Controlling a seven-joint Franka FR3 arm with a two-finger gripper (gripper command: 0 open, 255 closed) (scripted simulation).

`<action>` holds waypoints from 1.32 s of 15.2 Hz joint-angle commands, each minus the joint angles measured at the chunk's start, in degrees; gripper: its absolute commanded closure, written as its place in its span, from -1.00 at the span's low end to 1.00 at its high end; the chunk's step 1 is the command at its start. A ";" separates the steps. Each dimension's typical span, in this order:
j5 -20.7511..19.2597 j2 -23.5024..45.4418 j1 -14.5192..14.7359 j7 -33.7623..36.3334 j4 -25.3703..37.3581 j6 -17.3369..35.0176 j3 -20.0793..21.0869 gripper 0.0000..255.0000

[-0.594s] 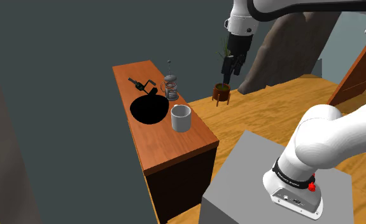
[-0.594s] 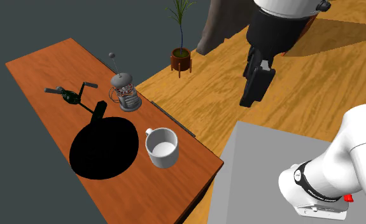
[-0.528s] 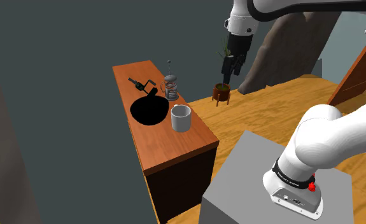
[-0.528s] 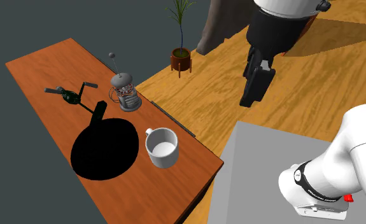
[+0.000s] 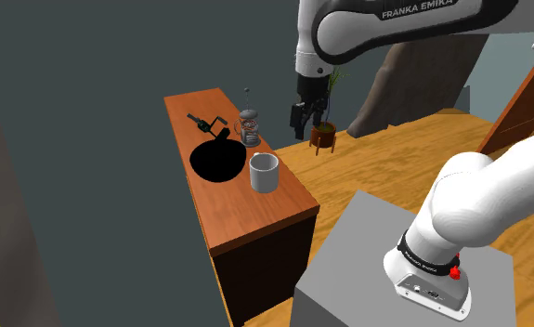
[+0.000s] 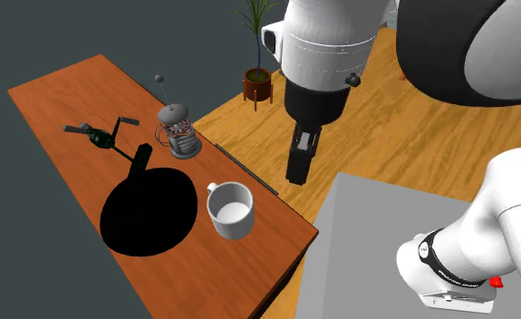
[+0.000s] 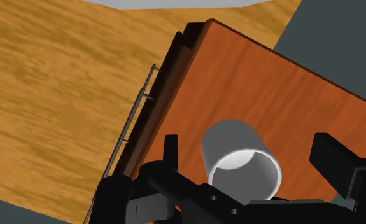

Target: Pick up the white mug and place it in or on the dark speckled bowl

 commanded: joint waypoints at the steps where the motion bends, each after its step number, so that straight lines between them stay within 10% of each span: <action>1: 0.50 3.89 0.56 1.94 0.78 2.60 1.47 -1.00; 14: -1.31 32.27 2.89 12.33 13.93 13.92 7.26 -1.00; 20: -1.73 34.61 3.06 12.85 12.15 17.90 7.32 -1.00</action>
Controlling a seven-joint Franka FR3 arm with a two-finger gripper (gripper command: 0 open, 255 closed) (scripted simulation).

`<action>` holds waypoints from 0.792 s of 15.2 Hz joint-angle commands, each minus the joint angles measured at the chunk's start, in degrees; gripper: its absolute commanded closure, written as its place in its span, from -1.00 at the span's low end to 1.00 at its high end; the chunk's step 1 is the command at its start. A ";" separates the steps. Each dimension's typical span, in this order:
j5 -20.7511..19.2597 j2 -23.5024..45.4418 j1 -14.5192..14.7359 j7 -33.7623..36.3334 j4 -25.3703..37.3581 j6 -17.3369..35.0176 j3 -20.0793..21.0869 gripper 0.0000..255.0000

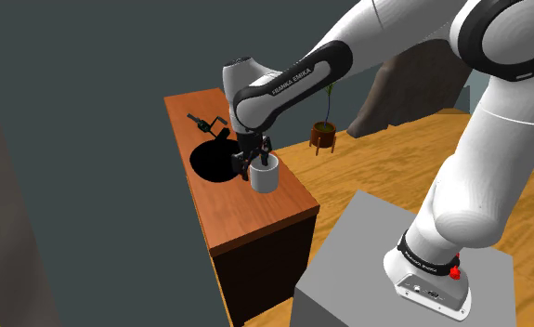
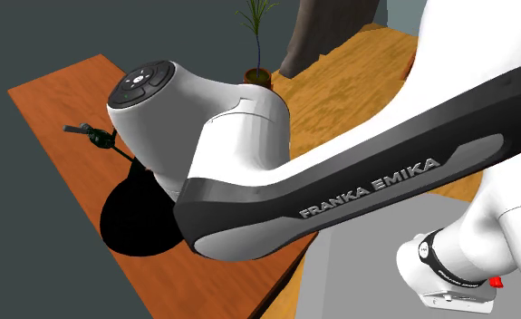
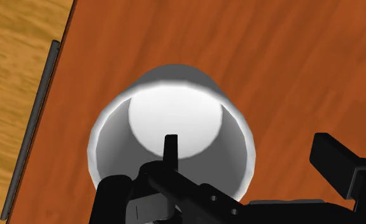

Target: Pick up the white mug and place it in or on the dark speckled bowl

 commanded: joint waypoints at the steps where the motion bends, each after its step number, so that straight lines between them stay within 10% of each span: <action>1: -0.14 0.65 -0.03 0.02 -0.85 1.52 -0.04 -1.00; 10: -0.24 1.18 -0.01 0.10 -1.51 2.70 -0.05 -1.00; 11: -0.24 1.18 -0.01 0.10 -1.51 2.70 -0.05 1.00; 12: -0.24 1.18 -0.01 0.10 -1.51 2.70 -0.05 1.00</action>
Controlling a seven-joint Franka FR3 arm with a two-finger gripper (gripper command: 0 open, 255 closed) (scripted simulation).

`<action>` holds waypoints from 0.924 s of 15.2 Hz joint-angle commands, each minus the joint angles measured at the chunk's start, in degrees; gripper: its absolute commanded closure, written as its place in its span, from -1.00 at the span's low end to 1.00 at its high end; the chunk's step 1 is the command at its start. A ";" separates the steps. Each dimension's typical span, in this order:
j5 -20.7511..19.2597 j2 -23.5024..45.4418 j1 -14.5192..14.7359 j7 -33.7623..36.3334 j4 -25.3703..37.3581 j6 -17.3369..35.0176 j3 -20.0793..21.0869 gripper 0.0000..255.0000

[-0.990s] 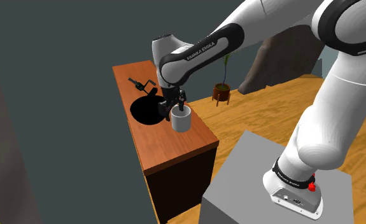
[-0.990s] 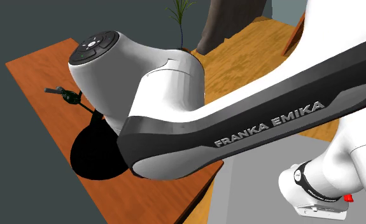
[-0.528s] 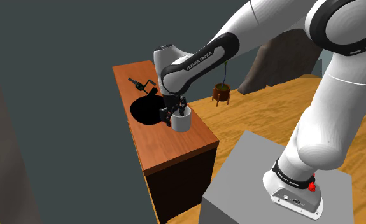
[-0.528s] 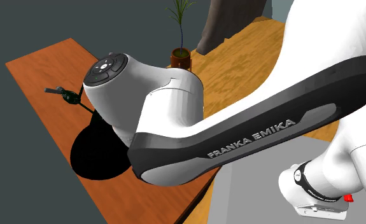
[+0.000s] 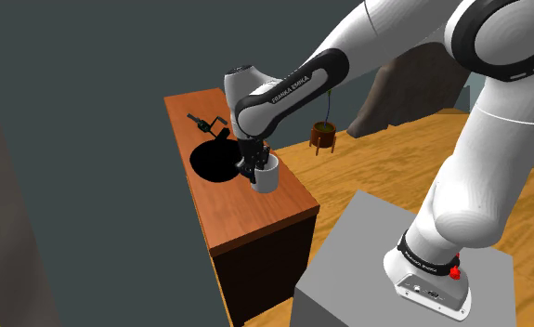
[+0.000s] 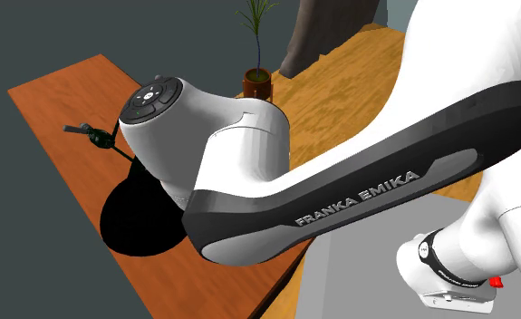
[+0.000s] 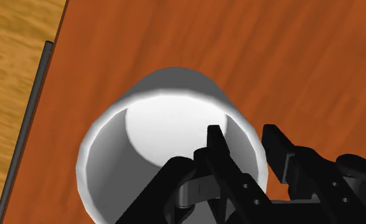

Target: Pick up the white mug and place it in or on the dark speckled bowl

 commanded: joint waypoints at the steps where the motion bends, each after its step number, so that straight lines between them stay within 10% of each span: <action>1: 0.00 0.00 0.00 0.00 0.00 0.00 0.00 1.00; 14: 0.45 -2.39 -0.05 -0.33 2.07 -4.43 0.01 1.00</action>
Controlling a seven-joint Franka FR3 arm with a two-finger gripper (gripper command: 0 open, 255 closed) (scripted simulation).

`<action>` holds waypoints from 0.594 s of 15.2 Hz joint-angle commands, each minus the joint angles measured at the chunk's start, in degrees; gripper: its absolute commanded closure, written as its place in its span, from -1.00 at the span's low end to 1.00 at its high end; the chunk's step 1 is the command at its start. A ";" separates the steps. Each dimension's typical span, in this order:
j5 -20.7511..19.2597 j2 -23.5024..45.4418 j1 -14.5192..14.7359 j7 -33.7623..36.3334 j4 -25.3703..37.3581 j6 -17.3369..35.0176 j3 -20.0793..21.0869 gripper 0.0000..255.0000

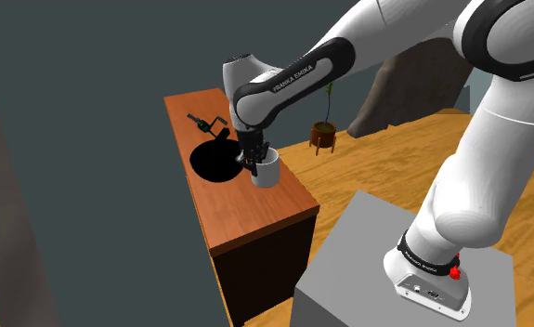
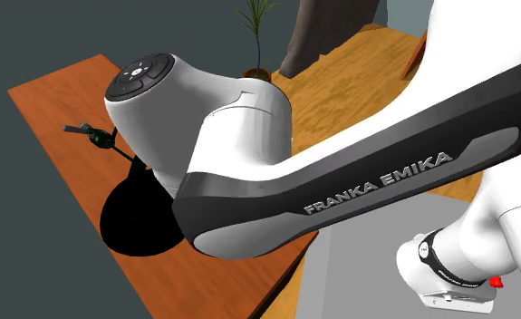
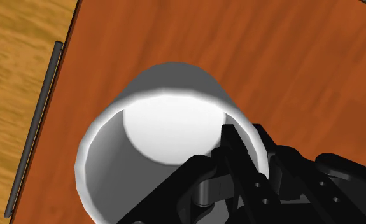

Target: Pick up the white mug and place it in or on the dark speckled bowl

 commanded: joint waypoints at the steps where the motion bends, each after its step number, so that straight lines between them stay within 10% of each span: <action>1: 0.14 -0.80 -0.03 -0.13 0.72 -1.53 -0.01 1.00; 9: 0.54 -3.25 -0.08 -0.44 4.27 -7.49 -0.06 1.00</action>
